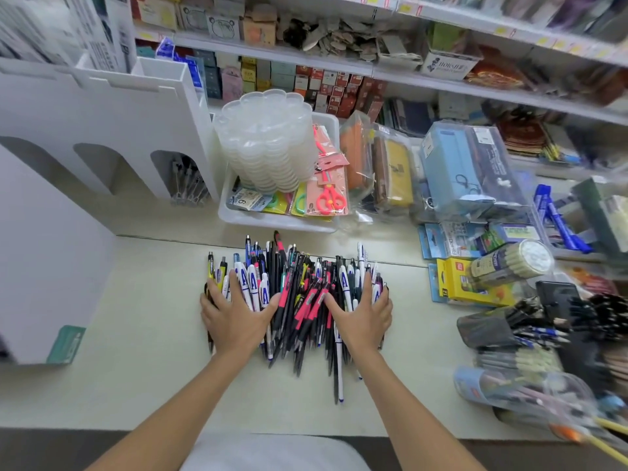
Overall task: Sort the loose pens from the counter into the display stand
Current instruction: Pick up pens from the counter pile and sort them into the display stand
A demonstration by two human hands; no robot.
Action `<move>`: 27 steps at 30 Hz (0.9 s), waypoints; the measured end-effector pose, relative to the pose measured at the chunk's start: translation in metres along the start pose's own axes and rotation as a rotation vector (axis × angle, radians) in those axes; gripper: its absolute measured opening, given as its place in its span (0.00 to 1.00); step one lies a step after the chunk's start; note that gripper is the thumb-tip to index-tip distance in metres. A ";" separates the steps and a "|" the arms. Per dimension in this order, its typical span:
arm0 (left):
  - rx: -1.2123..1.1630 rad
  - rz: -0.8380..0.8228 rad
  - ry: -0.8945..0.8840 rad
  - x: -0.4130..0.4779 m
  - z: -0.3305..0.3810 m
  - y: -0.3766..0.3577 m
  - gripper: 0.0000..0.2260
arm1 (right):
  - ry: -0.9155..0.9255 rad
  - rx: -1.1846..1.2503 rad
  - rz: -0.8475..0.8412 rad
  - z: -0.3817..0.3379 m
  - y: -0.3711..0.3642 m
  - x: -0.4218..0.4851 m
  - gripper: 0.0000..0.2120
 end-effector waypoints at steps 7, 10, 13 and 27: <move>0.005 -0.020 0.021 -0.003 0.007 0.001 0.52 | -0.015 0.014 -0.014 -0.004 0.002 -0.001 0.50; 0.000 -0.074 0.007 -0.002 0.005 0.005 0.49 | -0.005 0.068 -0.046 -0.001 0.002 0.001 0.50; -0.057 -0.125 -0.031 -0.001 -0.002 0.009 0.45 | 0.019 0.155 -0.060 0.004 0.004 0.002 0.49; -0.385 -0.042 -0.142 0.022 -0.074 0.049 0.36 | 0.292 0.383 0.010 -0.034 0.034 -0.010 0.44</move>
Point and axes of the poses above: each hand's wrist, its own x-axis towards the middle knuckle, its own y-axis out of the back of the hand, z = x × y, the point moved 1 cm from there along x, towards the middle knuckle, and after that the axes turned 6 degrees about y, right-handed, at the moved point
